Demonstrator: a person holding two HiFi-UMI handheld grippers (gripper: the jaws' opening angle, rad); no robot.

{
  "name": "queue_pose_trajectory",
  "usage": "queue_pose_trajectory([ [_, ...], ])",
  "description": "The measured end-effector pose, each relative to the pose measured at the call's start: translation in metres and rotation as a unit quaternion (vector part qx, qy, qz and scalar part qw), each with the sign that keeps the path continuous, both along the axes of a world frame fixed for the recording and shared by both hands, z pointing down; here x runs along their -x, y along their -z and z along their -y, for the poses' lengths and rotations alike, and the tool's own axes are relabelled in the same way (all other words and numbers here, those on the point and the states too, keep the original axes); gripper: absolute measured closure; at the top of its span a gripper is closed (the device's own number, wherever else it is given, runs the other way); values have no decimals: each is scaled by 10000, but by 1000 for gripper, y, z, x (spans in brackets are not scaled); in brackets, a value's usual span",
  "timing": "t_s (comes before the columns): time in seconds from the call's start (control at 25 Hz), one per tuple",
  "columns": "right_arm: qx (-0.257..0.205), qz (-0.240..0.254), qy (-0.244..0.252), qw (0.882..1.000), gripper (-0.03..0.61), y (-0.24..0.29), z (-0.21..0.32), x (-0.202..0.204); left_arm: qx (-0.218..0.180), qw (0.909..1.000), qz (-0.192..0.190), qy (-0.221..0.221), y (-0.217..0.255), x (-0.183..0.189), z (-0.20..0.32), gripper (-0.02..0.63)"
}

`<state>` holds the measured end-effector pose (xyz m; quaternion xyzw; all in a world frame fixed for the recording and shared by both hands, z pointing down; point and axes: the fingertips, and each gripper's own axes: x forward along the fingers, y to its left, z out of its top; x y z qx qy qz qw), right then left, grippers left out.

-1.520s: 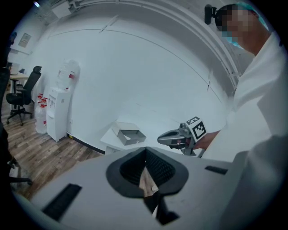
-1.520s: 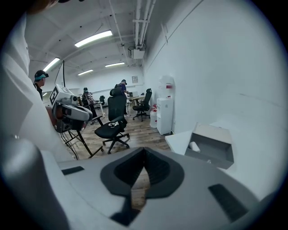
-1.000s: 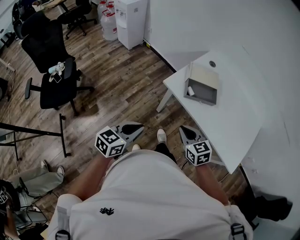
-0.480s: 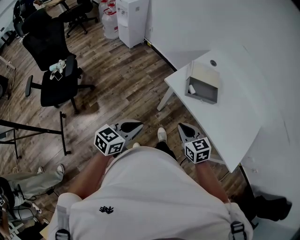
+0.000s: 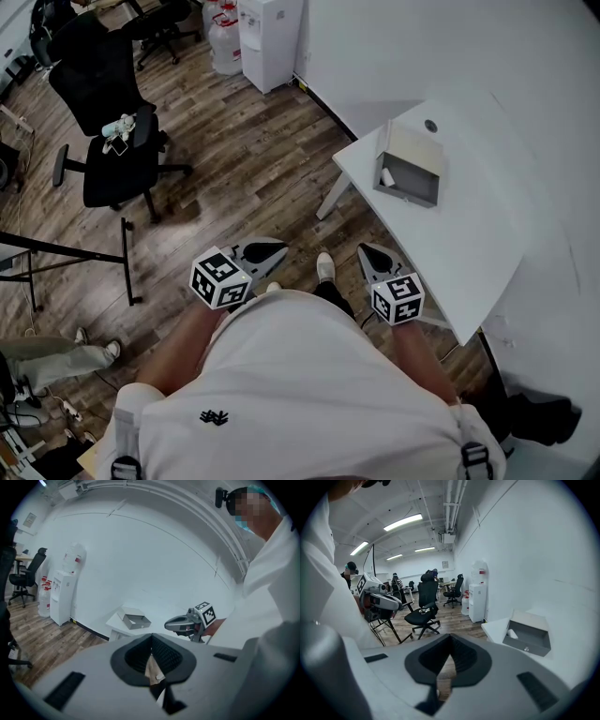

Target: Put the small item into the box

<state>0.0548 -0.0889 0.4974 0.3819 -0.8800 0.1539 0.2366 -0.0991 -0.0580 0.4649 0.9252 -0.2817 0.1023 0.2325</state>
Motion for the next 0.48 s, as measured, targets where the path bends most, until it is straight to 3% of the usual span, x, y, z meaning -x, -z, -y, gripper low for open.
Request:
queue_pose_trajectory([
  [0.48,17,-96,8,10000,572,-3,-3,3,22,10000,-33,90,-3,6,-2,606],
])
